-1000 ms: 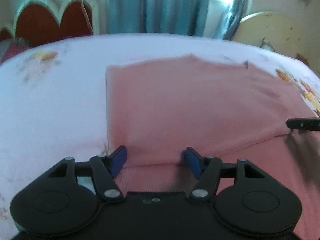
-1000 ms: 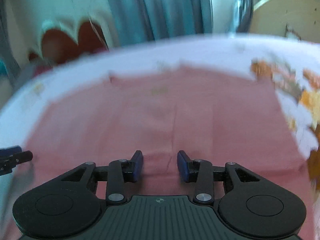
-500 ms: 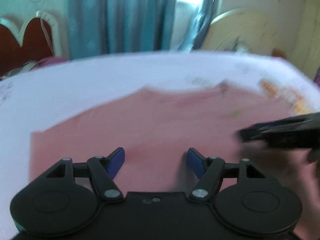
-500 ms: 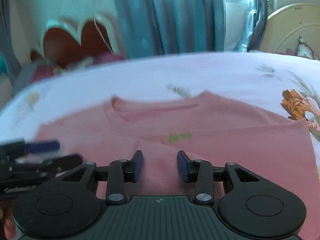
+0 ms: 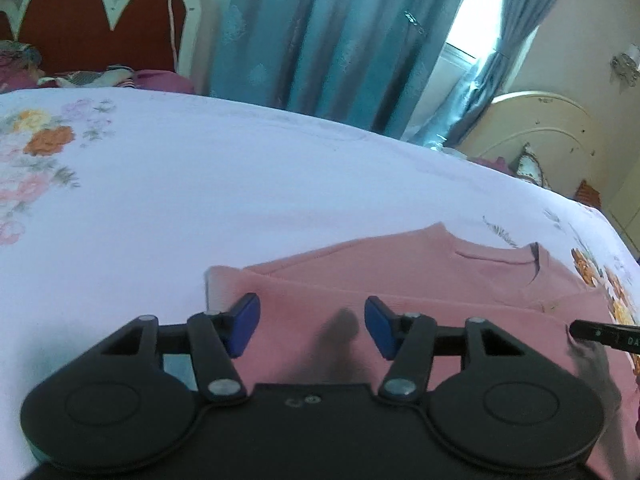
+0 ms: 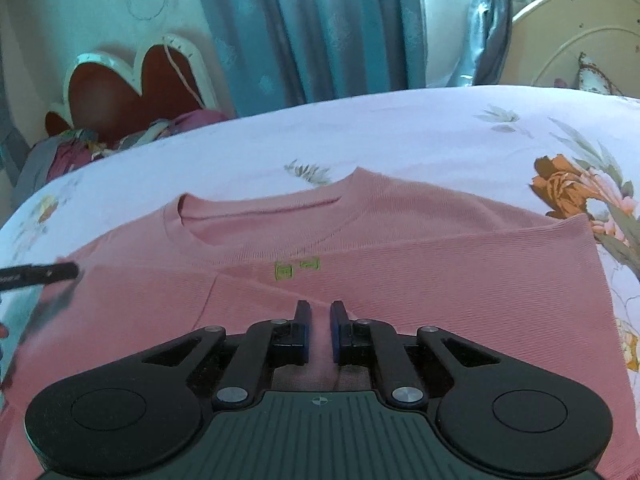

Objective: Fold small clothes

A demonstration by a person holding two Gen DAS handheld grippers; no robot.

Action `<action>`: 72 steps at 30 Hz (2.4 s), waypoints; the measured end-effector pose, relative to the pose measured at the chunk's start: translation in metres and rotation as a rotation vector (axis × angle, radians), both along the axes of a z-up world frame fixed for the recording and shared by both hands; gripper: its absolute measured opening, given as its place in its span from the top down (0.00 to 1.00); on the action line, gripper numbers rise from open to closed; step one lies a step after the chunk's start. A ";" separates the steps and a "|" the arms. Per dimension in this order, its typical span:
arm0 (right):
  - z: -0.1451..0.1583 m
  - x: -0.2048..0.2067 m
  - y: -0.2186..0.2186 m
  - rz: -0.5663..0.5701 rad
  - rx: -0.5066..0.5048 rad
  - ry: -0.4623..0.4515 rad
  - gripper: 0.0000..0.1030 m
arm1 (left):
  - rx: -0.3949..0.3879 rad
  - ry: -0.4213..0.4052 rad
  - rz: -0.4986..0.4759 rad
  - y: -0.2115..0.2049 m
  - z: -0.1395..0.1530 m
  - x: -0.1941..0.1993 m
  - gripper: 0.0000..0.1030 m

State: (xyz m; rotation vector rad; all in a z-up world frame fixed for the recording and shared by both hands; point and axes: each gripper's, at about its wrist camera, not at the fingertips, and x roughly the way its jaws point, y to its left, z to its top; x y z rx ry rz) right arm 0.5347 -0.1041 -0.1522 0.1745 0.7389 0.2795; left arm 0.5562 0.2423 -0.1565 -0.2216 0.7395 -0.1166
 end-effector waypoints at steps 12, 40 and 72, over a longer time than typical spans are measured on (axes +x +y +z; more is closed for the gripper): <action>-0.003 -0.051 0.047 0.226 -0.176 -0.061 0.48 | 0.159 -0.058 -0.065 -0.044 -0.016 -0.092 0.26; 0.013 -0.139 -0.054 -0.087 -0.078 -0.032 0.54 | 0.321 -0.015 0.012 -0.061 -0.008 -0.171 0.08; -0.012 -0.392 -0.204 -0.120 0.120 0.063 0.54 | 0.206 0.045 0.137 -0.062 -0.008 -0.405 0.23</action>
